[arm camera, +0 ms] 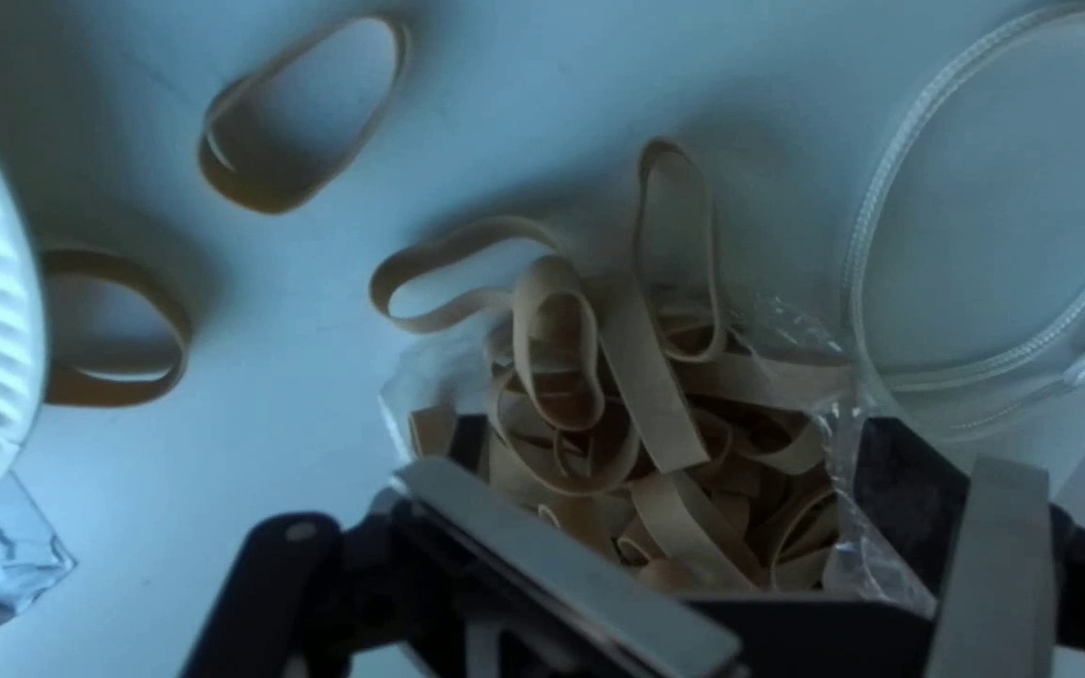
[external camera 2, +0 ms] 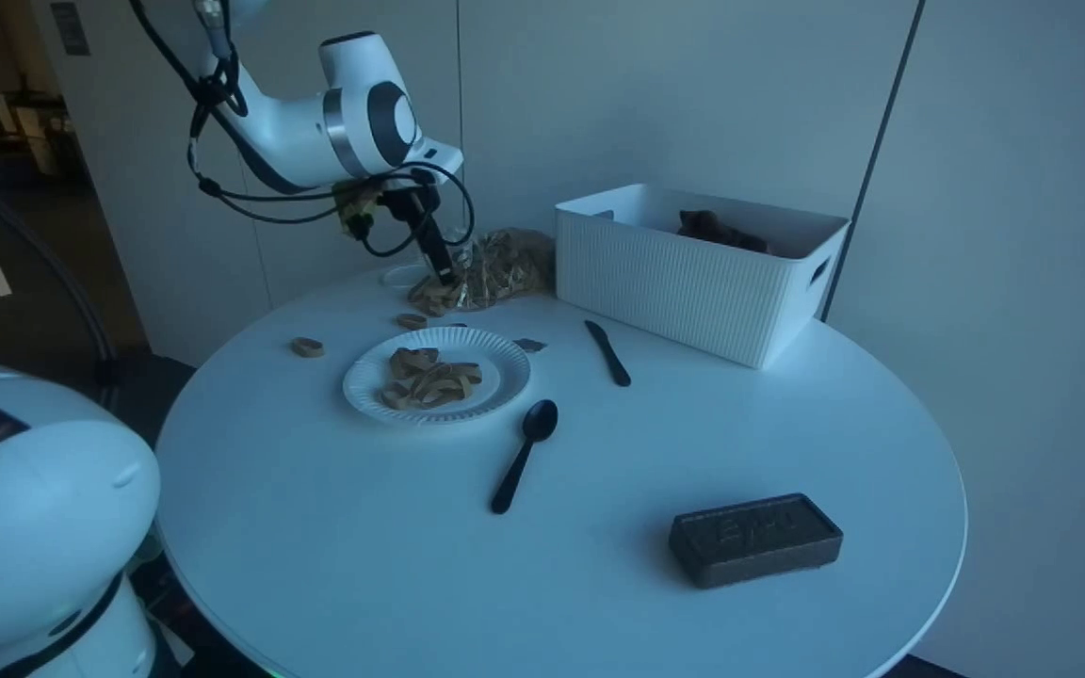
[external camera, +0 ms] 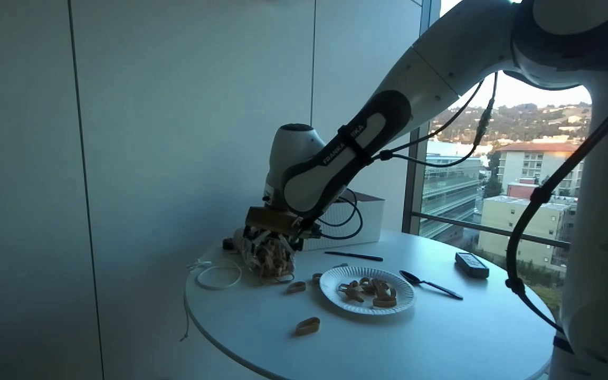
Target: Get the rubber bands from the table and plastic and put them on the plate
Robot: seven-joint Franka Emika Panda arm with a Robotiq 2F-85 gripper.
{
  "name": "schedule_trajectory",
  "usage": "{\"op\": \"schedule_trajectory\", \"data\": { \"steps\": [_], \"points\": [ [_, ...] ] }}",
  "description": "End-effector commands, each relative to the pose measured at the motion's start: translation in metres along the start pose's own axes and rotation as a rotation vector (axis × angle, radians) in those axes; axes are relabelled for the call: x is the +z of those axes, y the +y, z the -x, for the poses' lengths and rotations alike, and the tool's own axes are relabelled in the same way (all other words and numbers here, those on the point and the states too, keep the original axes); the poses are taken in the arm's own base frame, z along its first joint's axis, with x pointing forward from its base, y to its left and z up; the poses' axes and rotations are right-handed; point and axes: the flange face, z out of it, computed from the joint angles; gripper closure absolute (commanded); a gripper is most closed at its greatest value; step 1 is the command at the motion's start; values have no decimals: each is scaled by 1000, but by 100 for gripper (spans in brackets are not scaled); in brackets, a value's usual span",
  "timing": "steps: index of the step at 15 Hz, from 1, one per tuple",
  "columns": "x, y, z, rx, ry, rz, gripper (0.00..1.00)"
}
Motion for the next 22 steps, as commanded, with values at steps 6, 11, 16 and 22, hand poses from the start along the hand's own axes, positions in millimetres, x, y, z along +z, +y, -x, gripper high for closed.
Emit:
{"op": "schedule_trajectory", "data": {
  "steps": [6, 11, 16, 22],
  "points": [
    [-9, 3, -7, 125, 2, 67, 0],
    [-15, 2, 9, 104, -19, 92, 0],
    [-19, 16, 5, 171, 42, 209, 0],
    [-7, 7, 5, 168, 32, 205, 0]
  ]
}}
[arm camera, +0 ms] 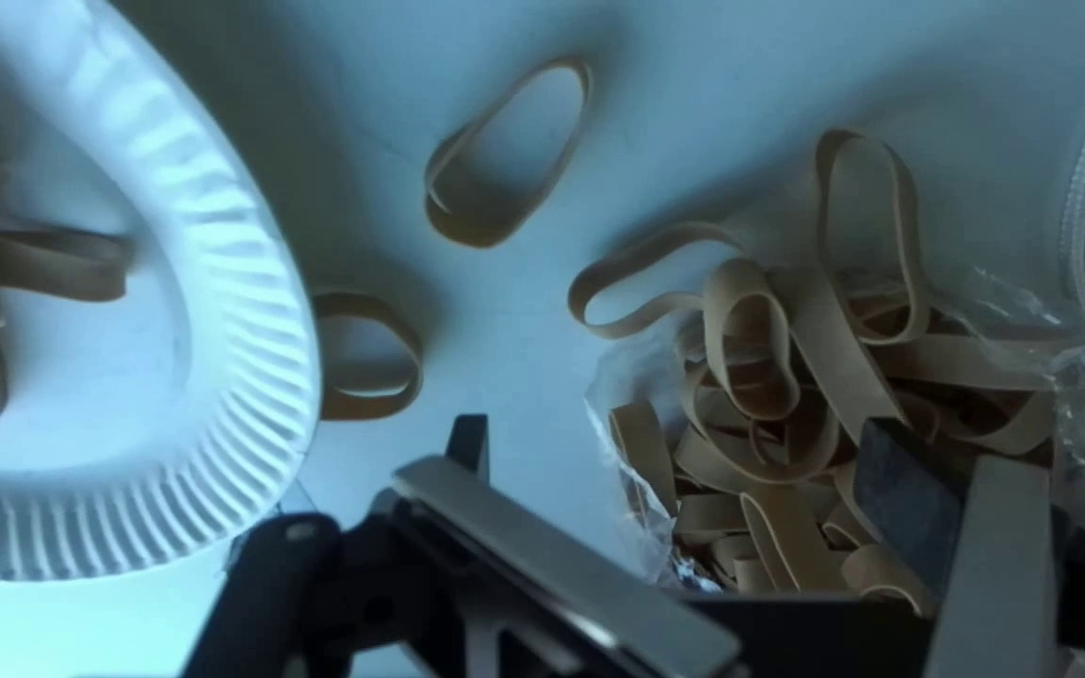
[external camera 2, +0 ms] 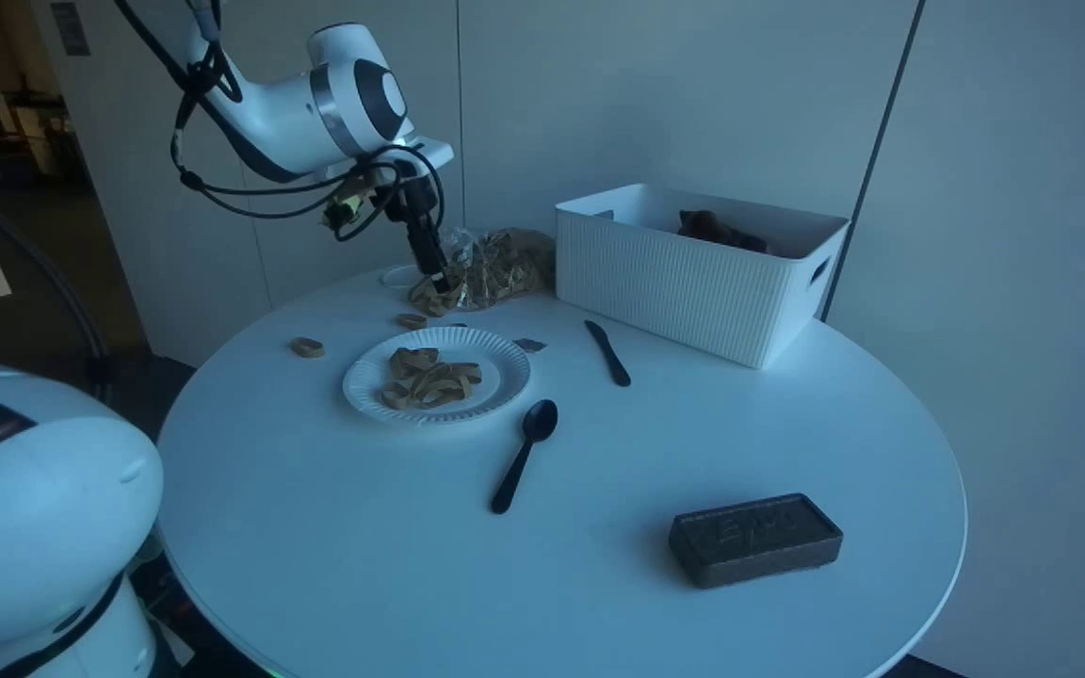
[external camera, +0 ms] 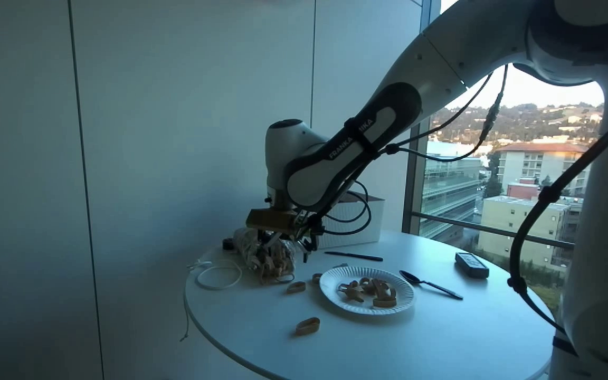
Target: Get the rubber bands from the table and plastic and put them on the plate
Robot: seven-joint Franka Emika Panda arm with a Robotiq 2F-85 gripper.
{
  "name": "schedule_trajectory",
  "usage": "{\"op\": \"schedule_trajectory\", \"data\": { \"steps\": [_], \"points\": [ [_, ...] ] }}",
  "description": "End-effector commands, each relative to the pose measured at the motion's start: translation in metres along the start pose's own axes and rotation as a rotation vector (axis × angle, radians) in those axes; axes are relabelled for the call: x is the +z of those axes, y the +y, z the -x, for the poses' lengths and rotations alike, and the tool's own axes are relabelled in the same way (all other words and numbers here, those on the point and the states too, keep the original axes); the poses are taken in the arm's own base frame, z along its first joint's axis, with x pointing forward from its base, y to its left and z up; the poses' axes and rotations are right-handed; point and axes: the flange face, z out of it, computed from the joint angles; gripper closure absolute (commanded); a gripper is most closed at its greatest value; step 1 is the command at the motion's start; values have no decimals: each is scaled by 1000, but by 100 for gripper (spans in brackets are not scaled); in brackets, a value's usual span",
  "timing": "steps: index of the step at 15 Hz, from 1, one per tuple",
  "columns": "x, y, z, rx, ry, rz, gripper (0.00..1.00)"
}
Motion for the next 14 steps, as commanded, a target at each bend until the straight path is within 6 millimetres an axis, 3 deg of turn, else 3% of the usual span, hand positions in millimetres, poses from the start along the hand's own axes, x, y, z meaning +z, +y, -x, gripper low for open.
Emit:
{"op": "schedule_trajectory", "data": {
  "steps": [1, 6, 9, 14],
  "points": [
    [2, -8, -2, 27, 3, 4, 0],
    [13, -24, -11, 6, 77, -21, 0],
    [9, -39, -17, -15, 121, -63, 0],
    [22, -52, -21, 29, 19, -73, 0]
  ]
}}
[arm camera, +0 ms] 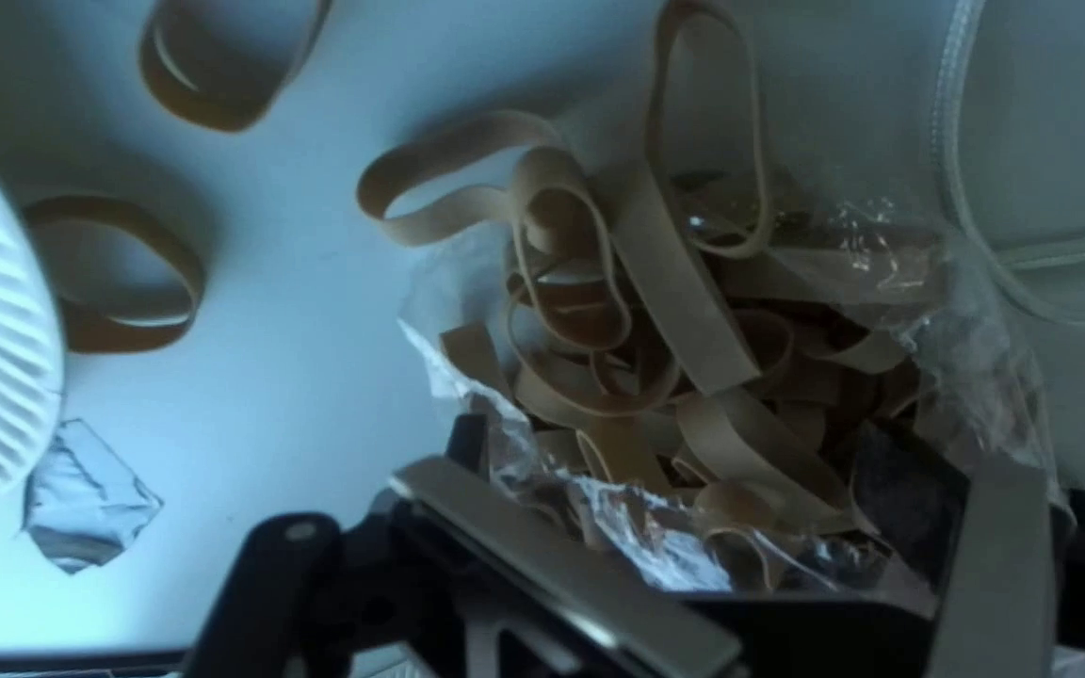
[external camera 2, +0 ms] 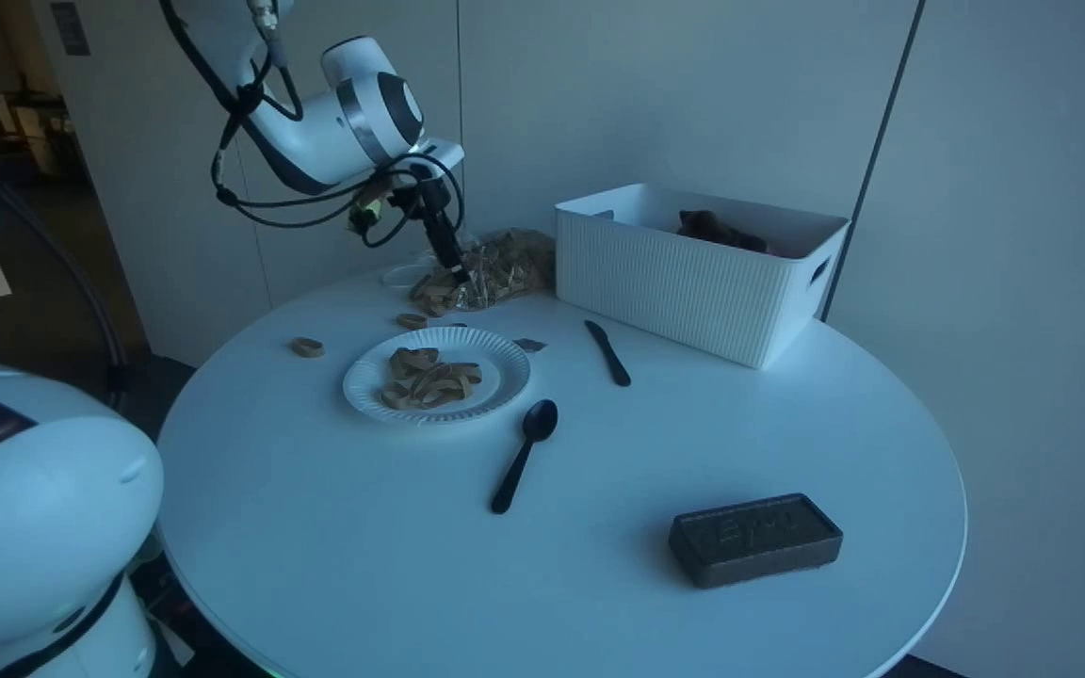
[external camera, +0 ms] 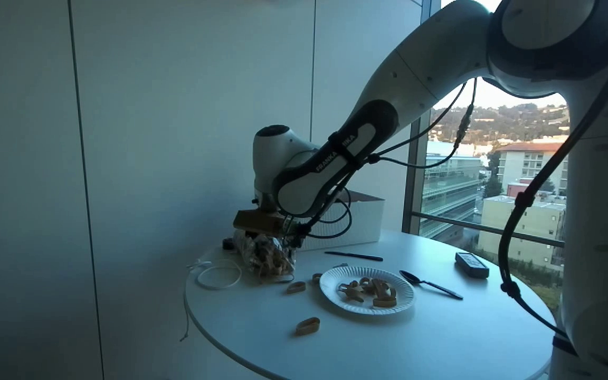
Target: Get the rubber bands from the table and plastic and put them on the plate
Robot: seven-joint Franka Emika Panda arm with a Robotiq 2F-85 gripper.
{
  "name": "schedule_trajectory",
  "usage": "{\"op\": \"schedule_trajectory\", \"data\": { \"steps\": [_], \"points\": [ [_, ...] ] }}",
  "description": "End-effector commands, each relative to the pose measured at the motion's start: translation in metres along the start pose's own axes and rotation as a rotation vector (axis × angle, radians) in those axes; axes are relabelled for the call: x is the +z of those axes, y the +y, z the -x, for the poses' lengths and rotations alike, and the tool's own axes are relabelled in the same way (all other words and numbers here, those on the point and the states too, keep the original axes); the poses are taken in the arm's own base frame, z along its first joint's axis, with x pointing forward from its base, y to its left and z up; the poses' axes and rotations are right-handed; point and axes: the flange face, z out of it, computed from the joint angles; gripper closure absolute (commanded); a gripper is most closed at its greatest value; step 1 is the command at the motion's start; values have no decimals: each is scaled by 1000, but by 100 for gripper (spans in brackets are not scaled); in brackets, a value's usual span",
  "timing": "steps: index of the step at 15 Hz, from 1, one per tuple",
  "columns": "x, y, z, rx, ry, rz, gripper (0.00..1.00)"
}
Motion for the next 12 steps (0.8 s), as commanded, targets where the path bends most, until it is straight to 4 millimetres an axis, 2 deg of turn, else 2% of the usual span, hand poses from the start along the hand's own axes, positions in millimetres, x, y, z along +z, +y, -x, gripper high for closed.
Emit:
{"op": "schedule_trajectory", "data": {
  "steps": [1, 5, 7, 8, 9, 12],
  "points": [
    [9, -13, -4, 59, -90, -8, 0],
    [11, -14, 1, 149, -225, 39, 0],
    [6, -17, -1, 162, -215, 21, 0],
    [5, -20, -2, 151, -205, 8, 25],
    [3, -21, -3, 148, -196, 5, 26],
    [0, -23, -8, 151, -189, 2, 49]
  ]
}}
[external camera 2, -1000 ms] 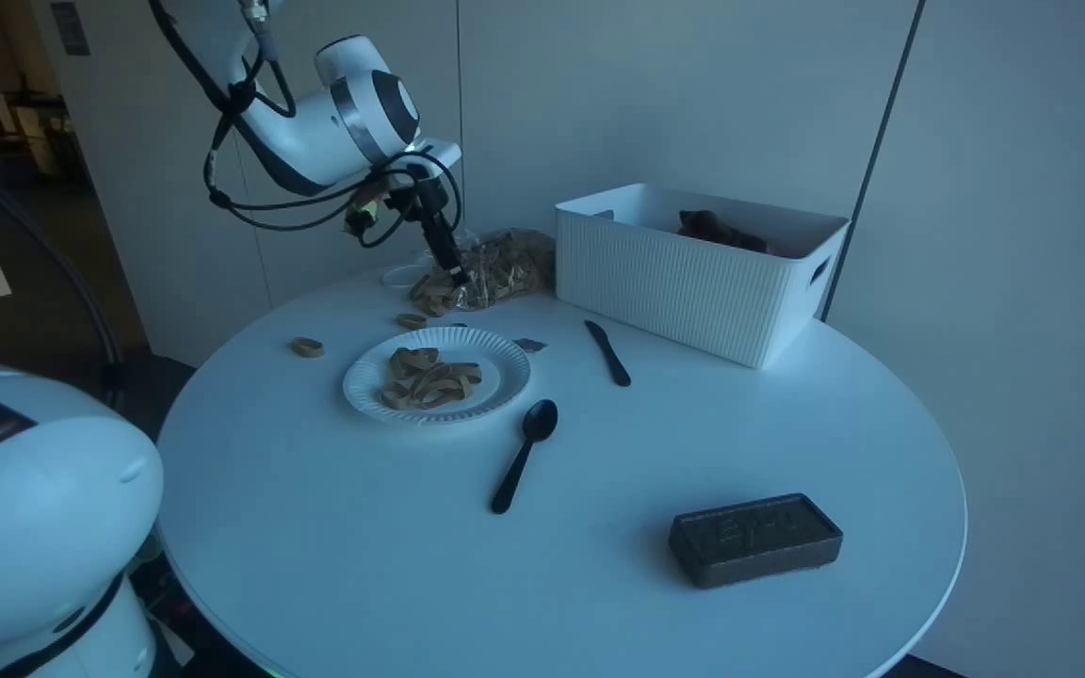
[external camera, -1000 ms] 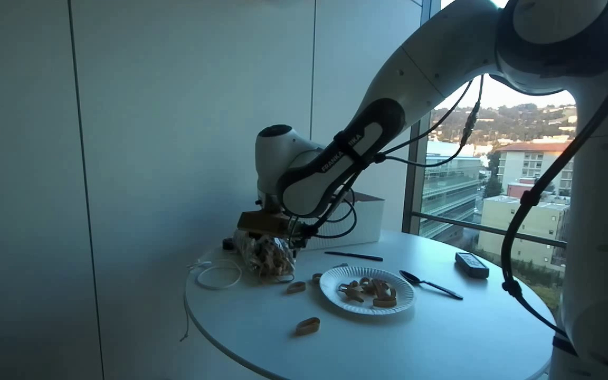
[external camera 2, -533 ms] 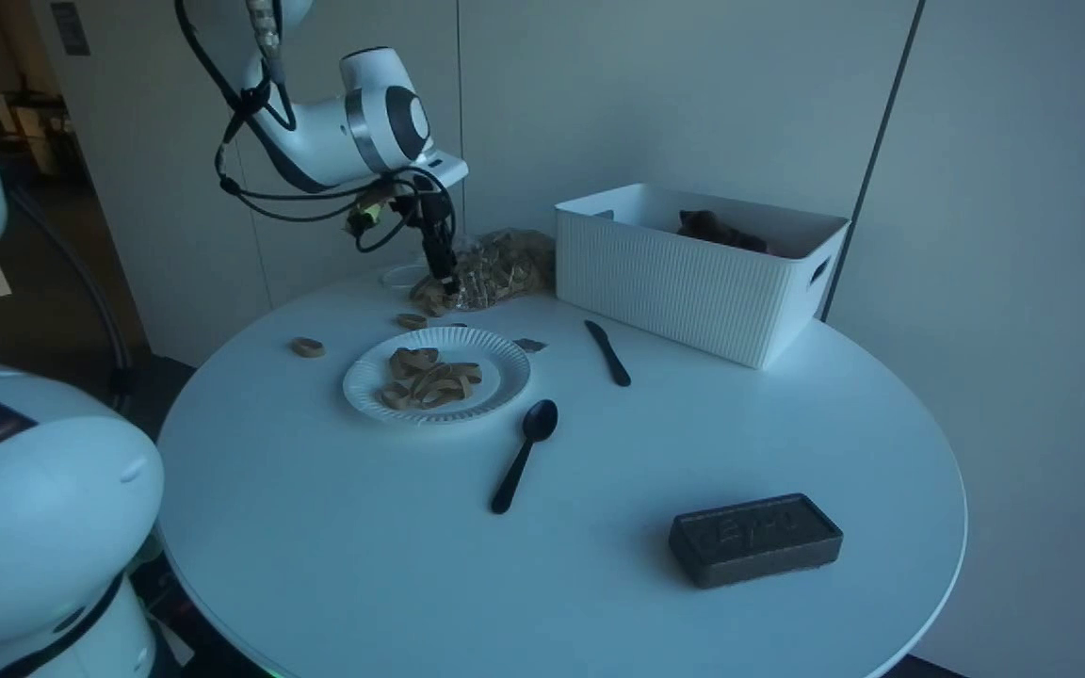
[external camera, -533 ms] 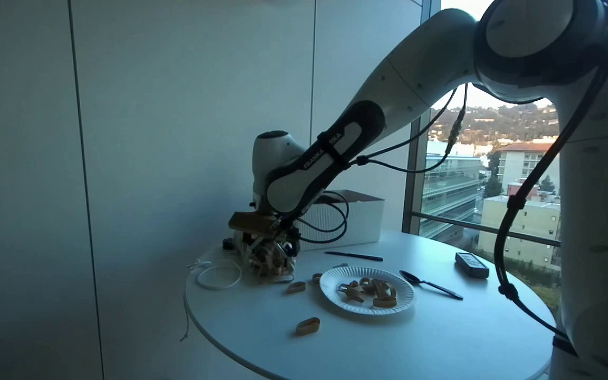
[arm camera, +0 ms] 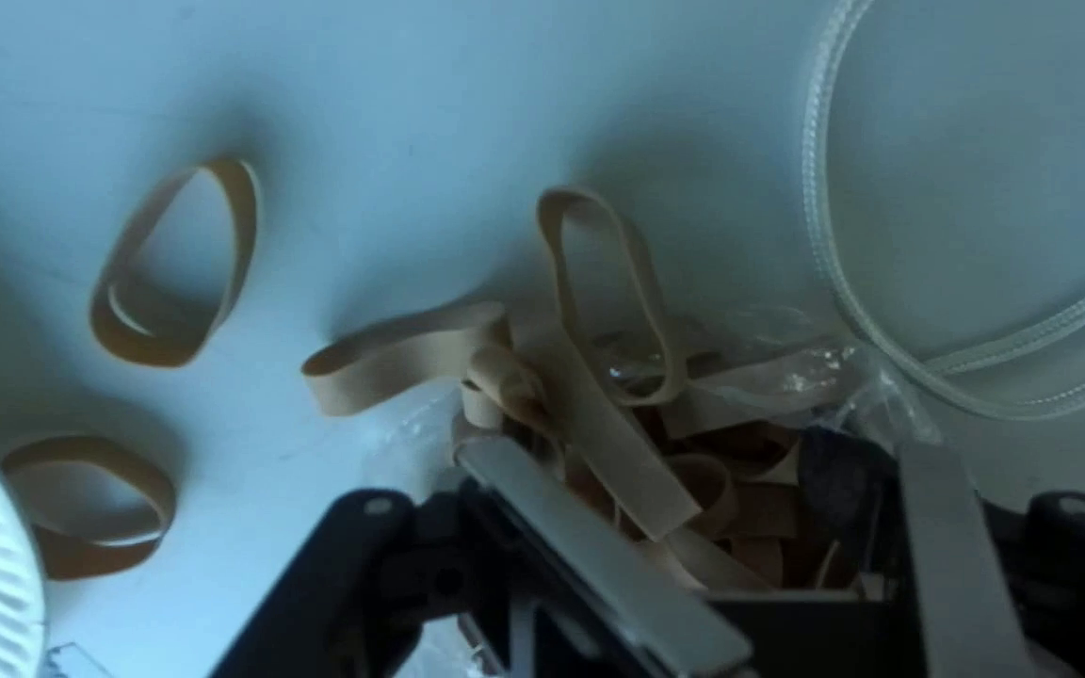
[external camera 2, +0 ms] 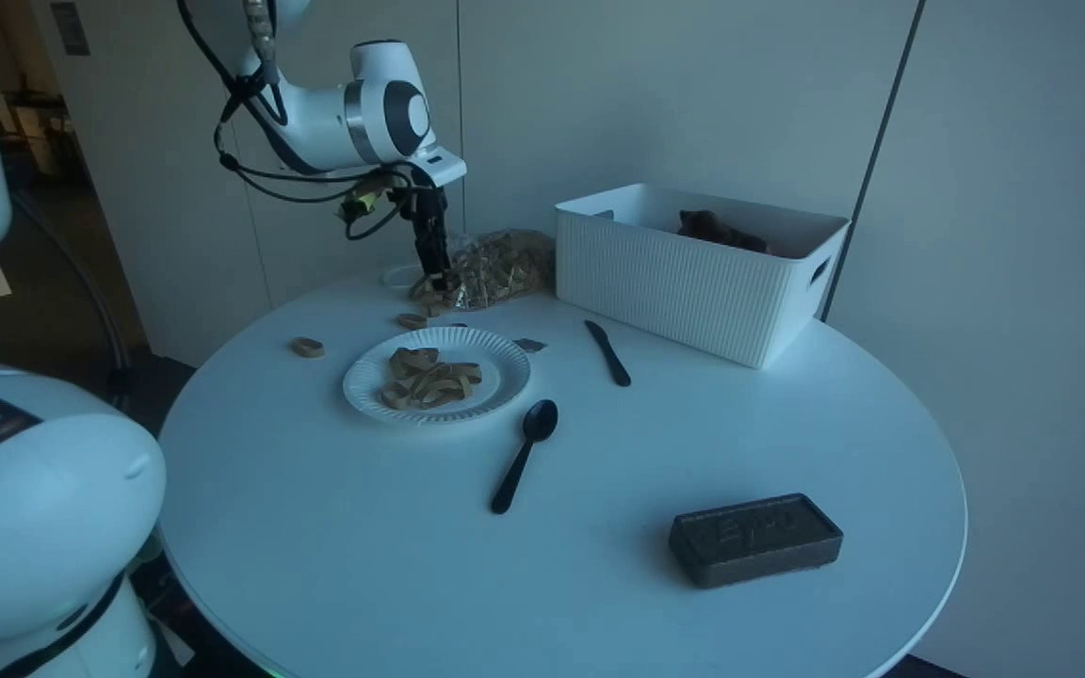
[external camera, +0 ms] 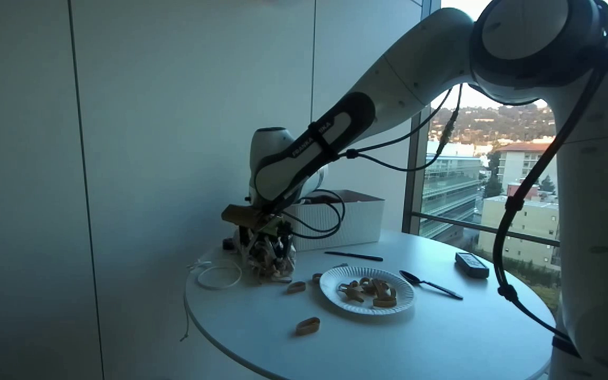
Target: Get the rubber bands from the table and plastic and put them on the plate
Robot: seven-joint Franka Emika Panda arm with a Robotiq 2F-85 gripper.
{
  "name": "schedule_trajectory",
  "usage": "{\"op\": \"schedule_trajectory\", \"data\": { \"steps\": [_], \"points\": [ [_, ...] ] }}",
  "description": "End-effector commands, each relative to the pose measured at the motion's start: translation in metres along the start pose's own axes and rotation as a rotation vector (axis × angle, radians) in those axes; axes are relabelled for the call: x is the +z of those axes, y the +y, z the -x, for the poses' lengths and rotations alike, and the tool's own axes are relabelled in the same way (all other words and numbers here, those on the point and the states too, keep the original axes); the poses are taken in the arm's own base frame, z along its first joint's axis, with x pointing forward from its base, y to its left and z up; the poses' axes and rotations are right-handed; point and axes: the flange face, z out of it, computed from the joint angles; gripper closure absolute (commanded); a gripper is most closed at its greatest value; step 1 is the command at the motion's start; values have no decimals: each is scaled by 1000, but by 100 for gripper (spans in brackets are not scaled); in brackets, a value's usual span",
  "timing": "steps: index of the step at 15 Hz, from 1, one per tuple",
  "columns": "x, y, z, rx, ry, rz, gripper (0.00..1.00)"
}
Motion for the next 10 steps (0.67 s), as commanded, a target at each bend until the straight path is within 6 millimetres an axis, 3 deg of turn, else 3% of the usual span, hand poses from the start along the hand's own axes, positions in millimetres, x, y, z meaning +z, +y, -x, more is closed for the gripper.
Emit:
{"op": "schedule_trajectory", "data": {
  "steps": [1, 4, 5, 7, 10],
  "points": [
    [-9, -8, -7, 1, 12, -12, 57],
    [-8, -9, -10, -2, 9, -3, 78],
    [-8, -9, -10, -1, 9, 1, 35],
    [-8, -10, -11, -4, 8, 5, 41],
    [-8, -12, -11, -14, 8, 36, 20]
  ]
}}
